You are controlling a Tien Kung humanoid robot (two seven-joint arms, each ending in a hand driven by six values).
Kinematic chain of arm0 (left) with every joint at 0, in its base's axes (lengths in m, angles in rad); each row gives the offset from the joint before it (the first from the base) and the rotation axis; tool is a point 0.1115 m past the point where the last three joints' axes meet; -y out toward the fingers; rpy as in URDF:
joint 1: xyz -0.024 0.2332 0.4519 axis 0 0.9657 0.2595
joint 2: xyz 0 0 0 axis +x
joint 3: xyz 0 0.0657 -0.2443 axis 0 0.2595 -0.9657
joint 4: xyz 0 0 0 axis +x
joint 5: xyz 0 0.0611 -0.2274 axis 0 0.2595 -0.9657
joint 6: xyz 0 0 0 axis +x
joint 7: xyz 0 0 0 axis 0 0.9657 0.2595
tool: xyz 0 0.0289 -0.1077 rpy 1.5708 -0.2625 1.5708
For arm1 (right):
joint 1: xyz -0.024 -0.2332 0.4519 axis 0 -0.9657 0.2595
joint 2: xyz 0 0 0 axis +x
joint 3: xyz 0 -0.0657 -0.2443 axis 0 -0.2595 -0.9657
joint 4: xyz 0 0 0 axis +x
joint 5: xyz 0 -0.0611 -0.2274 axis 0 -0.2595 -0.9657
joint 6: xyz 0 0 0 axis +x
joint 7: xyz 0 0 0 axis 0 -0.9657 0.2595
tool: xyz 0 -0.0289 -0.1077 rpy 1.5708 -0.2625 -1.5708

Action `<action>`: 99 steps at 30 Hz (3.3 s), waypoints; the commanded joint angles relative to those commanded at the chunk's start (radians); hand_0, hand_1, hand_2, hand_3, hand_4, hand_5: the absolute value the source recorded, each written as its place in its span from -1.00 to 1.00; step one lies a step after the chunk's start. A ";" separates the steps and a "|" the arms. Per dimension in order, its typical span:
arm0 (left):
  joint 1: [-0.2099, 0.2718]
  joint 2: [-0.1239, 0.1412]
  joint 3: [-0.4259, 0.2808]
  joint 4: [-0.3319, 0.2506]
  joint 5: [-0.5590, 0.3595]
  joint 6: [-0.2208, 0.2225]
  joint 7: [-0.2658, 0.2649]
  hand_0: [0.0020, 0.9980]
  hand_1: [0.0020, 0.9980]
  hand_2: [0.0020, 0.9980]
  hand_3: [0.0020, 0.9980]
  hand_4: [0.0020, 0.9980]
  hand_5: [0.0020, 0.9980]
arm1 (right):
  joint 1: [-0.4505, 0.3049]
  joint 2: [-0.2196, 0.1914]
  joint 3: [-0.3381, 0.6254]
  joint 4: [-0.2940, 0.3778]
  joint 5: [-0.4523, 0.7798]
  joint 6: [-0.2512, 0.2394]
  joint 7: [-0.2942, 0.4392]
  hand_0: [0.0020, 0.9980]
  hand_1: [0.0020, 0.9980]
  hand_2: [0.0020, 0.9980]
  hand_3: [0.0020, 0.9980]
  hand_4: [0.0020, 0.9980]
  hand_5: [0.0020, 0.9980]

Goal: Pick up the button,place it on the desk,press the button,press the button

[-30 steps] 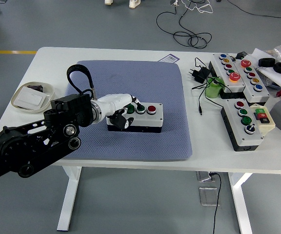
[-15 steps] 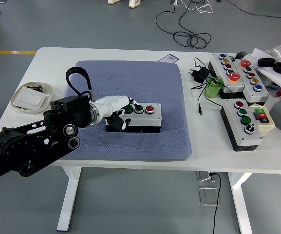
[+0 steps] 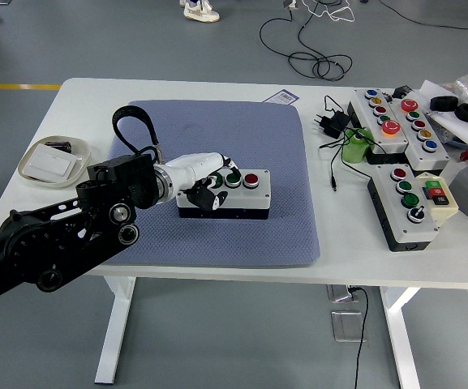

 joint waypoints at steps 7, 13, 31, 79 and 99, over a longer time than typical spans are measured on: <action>-0.010 -0.018 -0.002 -0.009 -0.004 0.004 -0.003 -0.97 -1.00 -0.95 0.63 -0.07 -1.00 | -0.001 -0.001 0.000 0.000 -0.002 0.000 0.000 0.28 0.01 0.09 0.18 -0.52 -0.26; -0.014 -0.032 -0.003 0.001 -0.006 0.004 -0.003 -0.96 -1.00 -0.94 0.63 -0.05 -1.00 | 0.000 -0.002 -0.001 0.000 -0.002 0.000 0.001 0.28 0.02 0.10 0.18 -0.52 -0.26; -0.024 -0.056 0.030 0.072 -0.017 0.006 -0.003 -0.96 -1.00 -0.94 0.63 -0.07 -1.00 | 0.010 -0.004 0.003 0.000 -0.003 0.001 0.004 0.28 0.02 0.10 0.18 -0.52 -0.26; 0.233 0.129 -0.589 0.029 -0.752 0.280 -0.240 0.20 0.34 0.47 0.82 0.45 0.96 | -0.003 0.000 0.007 0.000 -0.017 0.001 -0.004 0.28 0.02 0.10 0.18 -0.52 -0.27; 0.474 0.196 -0.754 0.000 -0.727 0.198 -0.354 0.65 0.73 0.74 0.69 0.47 1.00 | -0.007 0.008 0.013 0.000 -0.007 -0.003 -0.007 0.28 0.01 0.10 0.18 -0.52 -0.26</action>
